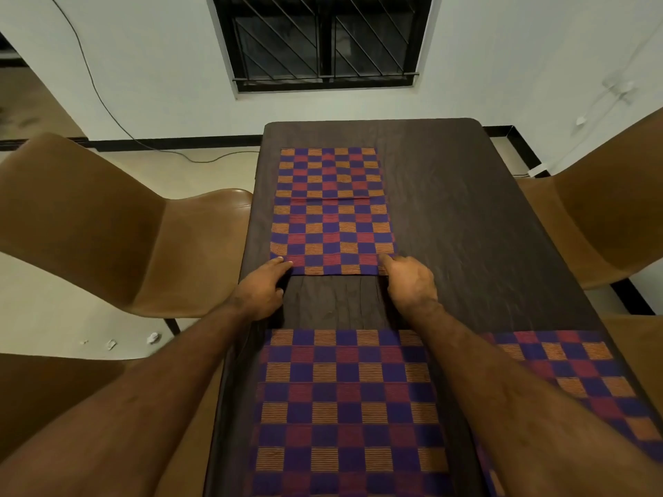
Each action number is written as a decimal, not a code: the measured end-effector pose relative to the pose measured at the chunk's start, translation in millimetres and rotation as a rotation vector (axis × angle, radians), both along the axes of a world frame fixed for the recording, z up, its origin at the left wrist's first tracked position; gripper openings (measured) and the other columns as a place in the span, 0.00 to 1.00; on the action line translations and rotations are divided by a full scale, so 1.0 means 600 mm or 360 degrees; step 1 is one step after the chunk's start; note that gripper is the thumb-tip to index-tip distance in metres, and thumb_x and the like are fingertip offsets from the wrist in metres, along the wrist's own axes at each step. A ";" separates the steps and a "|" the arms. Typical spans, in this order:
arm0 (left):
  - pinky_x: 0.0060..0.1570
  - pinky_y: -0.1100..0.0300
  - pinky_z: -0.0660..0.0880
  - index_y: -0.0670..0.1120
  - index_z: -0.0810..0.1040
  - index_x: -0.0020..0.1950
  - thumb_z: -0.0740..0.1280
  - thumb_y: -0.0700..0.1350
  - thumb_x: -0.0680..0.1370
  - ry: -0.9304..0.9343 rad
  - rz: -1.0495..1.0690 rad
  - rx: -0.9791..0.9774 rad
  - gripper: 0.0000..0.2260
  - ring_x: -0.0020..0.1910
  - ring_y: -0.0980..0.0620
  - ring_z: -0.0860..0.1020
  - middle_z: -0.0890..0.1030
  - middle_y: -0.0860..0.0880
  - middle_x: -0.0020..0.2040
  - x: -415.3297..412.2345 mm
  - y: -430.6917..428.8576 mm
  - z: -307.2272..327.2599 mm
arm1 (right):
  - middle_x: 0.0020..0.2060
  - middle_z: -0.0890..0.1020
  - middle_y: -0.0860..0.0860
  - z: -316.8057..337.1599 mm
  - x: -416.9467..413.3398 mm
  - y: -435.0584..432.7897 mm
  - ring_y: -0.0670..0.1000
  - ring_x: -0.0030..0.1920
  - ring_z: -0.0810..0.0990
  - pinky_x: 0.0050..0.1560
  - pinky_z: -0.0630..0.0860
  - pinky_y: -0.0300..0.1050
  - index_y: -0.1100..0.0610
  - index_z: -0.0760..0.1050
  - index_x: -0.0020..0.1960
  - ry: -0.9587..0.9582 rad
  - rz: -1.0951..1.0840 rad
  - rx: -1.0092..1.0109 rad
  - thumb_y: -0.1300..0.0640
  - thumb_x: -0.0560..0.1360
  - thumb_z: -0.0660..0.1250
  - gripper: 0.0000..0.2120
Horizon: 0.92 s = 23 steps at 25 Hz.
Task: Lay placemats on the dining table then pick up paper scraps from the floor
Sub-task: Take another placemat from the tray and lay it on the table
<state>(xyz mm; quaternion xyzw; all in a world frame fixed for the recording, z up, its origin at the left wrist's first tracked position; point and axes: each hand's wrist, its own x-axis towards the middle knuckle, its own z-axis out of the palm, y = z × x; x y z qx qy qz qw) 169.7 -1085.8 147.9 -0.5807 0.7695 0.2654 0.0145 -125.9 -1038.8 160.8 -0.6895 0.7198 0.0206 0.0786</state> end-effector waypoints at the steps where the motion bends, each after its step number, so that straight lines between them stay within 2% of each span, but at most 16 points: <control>1: 0.79 0.44 0.58 0.53 0.59 0.82 0.65 0.46 0.82 -0.0175 -0.0038 -0.0018 0.30 0.81 0.44 0.57 0.57 0.48 0.83 0.002 0.003 0.001 | 0.60 0.78 0.54 0.002 0.002 0.006 0.56 0.60 0.76 0.57 0.75 0.52 0.51 0.66 0.70 0.0003 -0.0004 0.0011 0.50 0.77 0.66 0.23; 3: 0.76 0.35 0.53 0.58 0.56 0.82 0.62 0.57 0.82 -0.0524 -0.0132 -0.0106 0.30 0.82 0.39 0.53 0.54 0.49 0.84 0.007 0.011 0.007 | 0.61 0.76 0.54 0.006 0.007 0.021 0.57 0.61 0.75 0.58 0.75 0.53 0.51 0.66 0.70 0.0023 0.0000 0.0051 0.52 0.76 0.67 0.24; 5: 0.75 0.30 0.48 0.58 0.53 0.82 0.58 0.64 0.81 -0.0648 -0.0175 -0.0223 0.32 0.82 0.37 0.48 0.51 0.48 0.84 0.005 0.026 0.022 | 0.65 0.72 0.55 0.010 0.012 0.043 0.57 0.65 0.72 0.61 0.73 0.55 0.51 0.65 0.70 0.0059 -0.0010 0.0042 0.53 0.74 0.68 0.26; 9: 0.77 0.31 0.48 0.52 0.48 0.84 0.56 0.65 0.82 -0.0439 -0.0189 -0.0466 0.35 0.83 0.39 0.47 0.50 0.44 0.84 -0.035 0.060 0.083 | 0.71 0.66 0.56 0.054 0.010 0.094 0.57 0.70 0.66 0.66 0.70 0.57 0.51 0.62 0.73 0.0077 -0.0102 -0.0095 0.48 0.75 0.67 0.29; 12: 0.77 0.33 0.49 0.50 0.47 0.84 0.56 0.65 0.82 -0.0214 -0.0209 -0.0581 0.36 0.82 0.41 0.50 0.52 0.45 0.84 -0.092 0.092 0.137 | 0.73 0.63 0.56 0.102 -0.001 0.148 0.57 0.72 0.63 0.68 0.68 0.57 0.52 0.57 0.76 0.0053 -0.0194 -0.0228 0.46 0.77 0.66 0.33; 15: 0.78 0.34 0.51 0.49 0.48 0.84 0.57 0.65 0.82 -0.0152 -0.0299 -0.0671 0.37 0.82 0.41 0.51 0.53 0.44 0.84 -0.164 0.139 0.172 | 0.74 0.61 0.57 0.137 -0.027 0.222 0.58 0.74 0.62 0.68 0.67 0.58 0.52 0.55 0.78 0.0028 -0.0314 -0.0324 0.45 0.77 0.65 0.34; 20: 0.73 0.31 0.59 0.44 0.55 0.83 0.59 0.66 0.80 -0.0041 -0.0508 -0.0773 0.39 0.80 0.38 0.59 0.61 0.40 0.81 -0.281 0.249 0.184 | 0.75 0.61 0.58 0.168 -0.105 0.386 0.59 0.74 0.60 0.67 0.68 0.59 0.54 0.54 0.78 0.0092 -0.0536 -0.0456 0.44 0.78 0.63 0.34; 23: 0.71 0.31 0.59 0.43 0.56 0.83 0.59 0.69 0.78 0.0059 -0.0669 -0.0825 0.41 0.79 0.38 0.61 0.63 0.40 0.80 -0.360 0.333 0.178 | 0.76 0.60 0.59 0.186 -0.169 0.501 0.60 0.75 0.59 0.69 0.66 0.61 0.54 0.54 0.78 0.0126 -0.0704 -0.0468 0.43 0.77 0.63 0.35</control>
